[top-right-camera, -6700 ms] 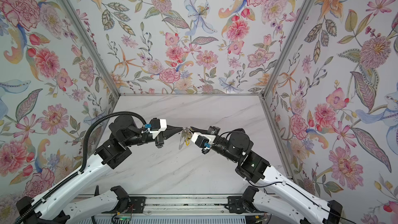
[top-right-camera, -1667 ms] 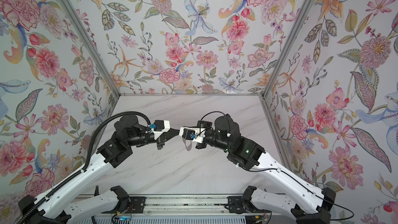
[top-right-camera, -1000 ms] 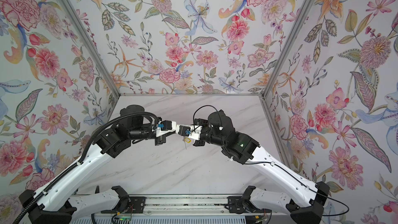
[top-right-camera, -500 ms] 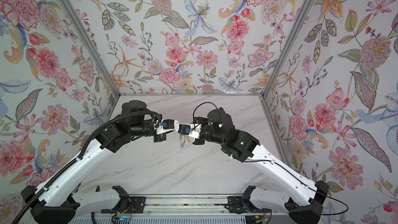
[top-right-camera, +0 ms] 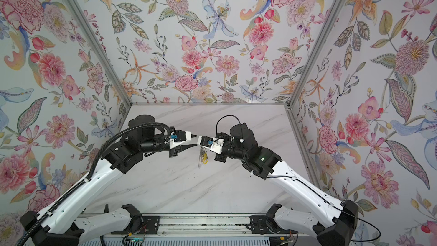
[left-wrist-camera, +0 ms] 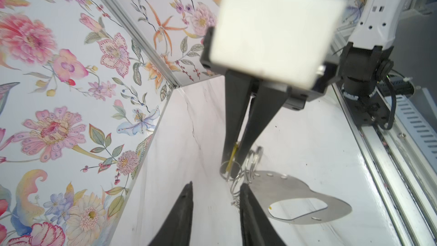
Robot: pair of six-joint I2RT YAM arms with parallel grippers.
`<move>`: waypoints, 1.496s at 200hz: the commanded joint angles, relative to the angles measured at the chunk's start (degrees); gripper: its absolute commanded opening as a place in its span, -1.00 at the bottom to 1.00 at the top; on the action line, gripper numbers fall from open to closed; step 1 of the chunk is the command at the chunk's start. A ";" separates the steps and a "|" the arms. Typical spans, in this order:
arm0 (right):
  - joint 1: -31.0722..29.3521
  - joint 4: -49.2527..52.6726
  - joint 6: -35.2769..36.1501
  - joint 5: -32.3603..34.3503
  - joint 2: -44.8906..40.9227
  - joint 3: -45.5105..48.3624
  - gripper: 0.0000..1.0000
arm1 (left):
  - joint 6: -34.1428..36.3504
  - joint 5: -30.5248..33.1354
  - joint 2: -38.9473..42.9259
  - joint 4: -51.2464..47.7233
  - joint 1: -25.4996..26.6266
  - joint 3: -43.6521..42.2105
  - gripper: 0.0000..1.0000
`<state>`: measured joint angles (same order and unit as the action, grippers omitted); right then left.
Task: Remove the keys from the keyring
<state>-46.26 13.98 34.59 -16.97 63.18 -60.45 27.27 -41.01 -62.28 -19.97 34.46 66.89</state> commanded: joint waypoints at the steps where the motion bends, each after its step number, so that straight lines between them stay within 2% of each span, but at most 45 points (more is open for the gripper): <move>1: 1.34 -7.10 -3.96 -2.10 -3.61 2.61 -1.00 | -8.05 -3.84 2.83 8.26 -2.82 -4.20 -0.03; 25: 2.33 -12.35 -6.28 -3.79 -6.17 5.48 -1.00 | -17.57 -3.69 5.68 17.89 -3.41 -11.43 0.08; 57: 3.09 -20.46 -9.72 -6.21 -9.35 9.74 -1.00 | -32.34 -1.47 7.15 32.18 -3.31 -20.70 0.06; 73: 3.54 -22.47 -11.36 -7.94 -10.00 10.48 -1.00 | -39.03 -2.90 7.64 41.40 -2.43 -24.95 0.05; 111: 4.13 -27.24 -14.47 -11.67 -9.62 11.14 -1.00 | -45.56 -4.10 5.90 52.89 0.79 -27.34 0.01; 143: 4.33 -29.82 -15.91 -13.99 -8.62 10.96 -1.00 | -45.72 -4.62 3.13 54.51 3.53 -25.95 -0.10; 192: 4.65 -30.58 -16.66 -16.95 -7.58 9.90 -1.00 | -46.04 -5.58 1.65 56.21 3.86 -24.40 -0.28; 259: 5.54 -30.58 -16.66 -17.56 -6.45 9.52 -1.00 | -47.99 -7.63 3.12 58.44 4.54 -26.20 -0.29; 299: 5.66 -31.62 -17.45 -18.44 -5.89 9.28 -1.00 | -47.31 -7.98 2.26 57.50 4.95 -25.68 -0.44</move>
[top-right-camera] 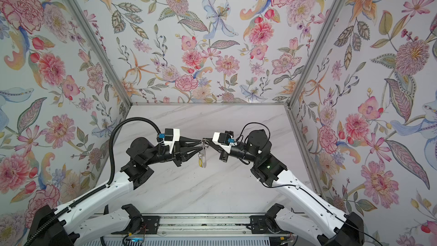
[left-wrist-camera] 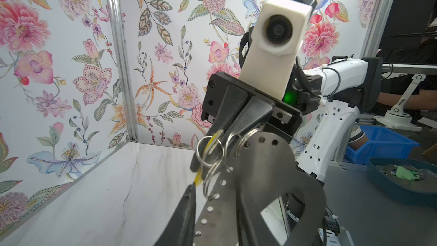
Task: Remove the keys from the keyring
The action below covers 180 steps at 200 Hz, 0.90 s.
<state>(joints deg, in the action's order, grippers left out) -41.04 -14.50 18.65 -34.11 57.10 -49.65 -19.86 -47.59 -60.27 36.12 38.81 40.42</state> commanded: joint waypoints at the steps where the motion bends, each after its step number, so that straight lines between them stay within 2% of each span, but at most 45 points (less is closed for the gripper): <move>1: 0.44 -3.14 -1.52 -1.31 0.18 -1.52 -1.00 | -0.14 -1.38 0.24 1.37 0.63 0.79 -0.45; 32: 0.50 -3.15 -1.67 -1.51 0.38 -1.88 -1.00 | 0.16 -1.39 0.43 0.92 0.68 1.17 -0.70; 73: 0.82 -3.08 -1.65 -1.31 -0.15 -1.83 -1.00 | 2.27 -0.29 1.72 -2.91 0.66 1.24 -0.80; 88: 0.91 -2.68 -1.45 -1.31 -0.30 -2.09 -1.00 | 4.01 0.20 2.06 -5.68 0.66 2.04 -0.97; 126: 0.63 5.80 3.91 -0.10 0.46 -5.89 -1.00 | 12.87 1.81 2.95 -19.16 0.66 6.86 -1.00; 180: -4.25 23.06 16.17 7.34 5.24 -14.34 -1.00 | 35.45 5.21 -1.76 -53.35 0.74 22.98 -1.00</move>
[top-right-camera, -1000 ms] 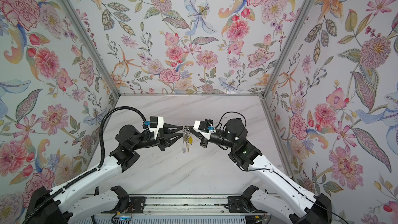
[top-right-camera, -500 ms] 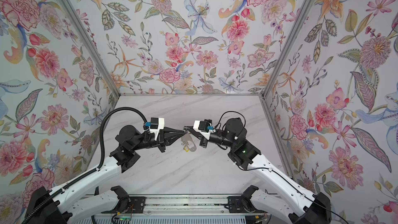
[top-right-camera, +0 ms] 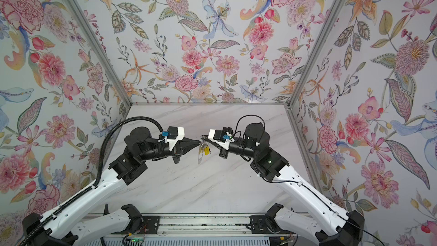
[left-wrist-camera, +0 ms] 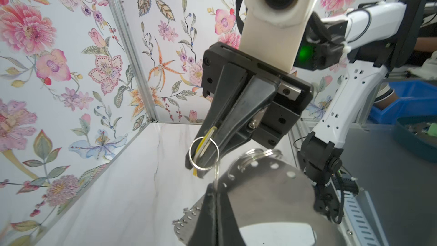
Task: Remove the keys from the keyring
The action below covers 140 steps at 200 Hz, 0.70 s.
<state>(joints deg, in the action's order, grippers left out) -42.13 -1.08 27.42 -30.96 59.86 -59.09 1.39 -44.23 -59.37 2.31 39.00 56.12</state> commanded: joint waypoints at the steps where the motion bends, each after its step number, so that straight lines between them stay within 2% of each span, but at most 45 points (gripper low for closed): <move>1: -3.16 9.64 7.40 4.19 2.49 -4.90 -1.00 | 14.58 1.94 -2.75 -20.06 0.59 7.45 -1.00; 21: -4.80 13.13 9.91 6.96 4.39 -7.07 -1.00 | 22.18 4.42 -5.17 -29.67 1.87 13.37 -1.00; 61: -8.00 17.65 13.37 12.72 7.69 -9.35 -1.00 | 30.58 11.00 -11.12 -42.72 3.98 23.80 -1.00; 103: -12.14 16.87 15.97 22.07 10.22 -8.59 -1.00 | 32.26 9.72 -15.83 -46.29 4.82 30.77 -1.00; 127: -12.94 15.61 16.26 24.84 11.42 -7.69 -1.00 | 31.19 9.29 -17.68 -45.36 5.56 32.97 -1.00; 140: -12.68 14.41 15.53 23.62 11.00 -6.71 -1.00 | 29.29 9.57 -17.26 -42.92 5.47 32.31 -1.00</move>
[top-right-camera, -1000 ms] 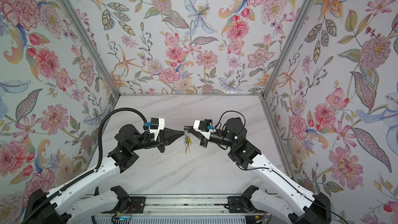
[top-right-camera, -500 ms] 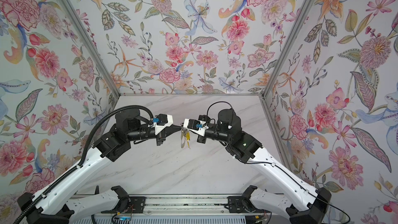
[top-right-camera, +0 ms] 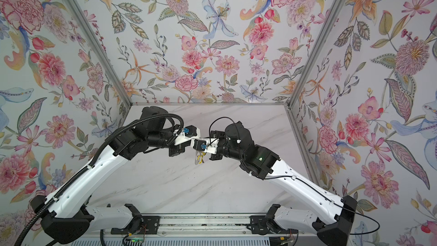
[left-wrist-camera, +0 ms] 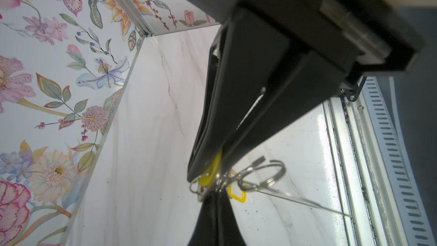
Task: Remove the keys from the keyring
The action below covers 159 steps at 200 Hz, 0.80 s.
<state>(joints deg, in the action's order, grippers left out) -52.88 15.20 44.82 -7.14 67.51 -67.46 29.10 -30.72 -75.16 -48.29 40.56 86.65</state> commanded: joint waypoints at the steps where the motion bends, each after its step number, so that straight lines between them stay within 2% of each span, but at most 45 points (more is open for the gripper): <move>1: -1.90 -2.03 -1.99 -0.44 3.21 1.78 -1.00 | 1.53 -3.92 -1.40 7.90 3.92 1.64 -1.00; 18: -0.89 -4.30 -3.72 -3.12 1.43 3.52 -1.00 | 0.22 -4.56 0.40 11.55 3.70 -1.13 -1.00; 47: -0.29 -4.90 -3.84 -2.50 0.80 4.25 -1.00 | -1.27 -6.75 2.31 14.24 2.79 -3.23 -0.91; 68: 0.47 -6.81 -5.05 -3.43 -0.14 5.48 -1.00 | -2.41 -6.82 3.94 15.50 1.86 -5.02 -0.65; 87: 2.25 -9.63 -7.53 -6.95 -2.25 7.39 -1.00 | -4.18 -6.72 6.33 17.32 -0.09 -7.69 -0.38; 108: 4.31 -12.56 -10.05 -10.67 -4.21 9.27 -1.00 | -6.87 -6.72 9.72 21.21 -2.65 -11.22 -0.23; 121: 5.28 -13.98 -11.24 -12.49 -5.28 10.17 -1.00 | -9.19 -7.57 11.92 24.15 -4.53 -13.75 -0.05; 159: 9.07 -22.22 -17.63 -18.82 -8.69 13.63 -1.00 | -18.19 -8.97 16.64 34.38 -7.10 -21.98 0.05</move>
<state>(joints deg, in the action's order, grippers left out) -45.93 2.96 33.93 -19.53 62.17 -55.46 18.61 -37.34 -60.51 -23.55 34.50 69.54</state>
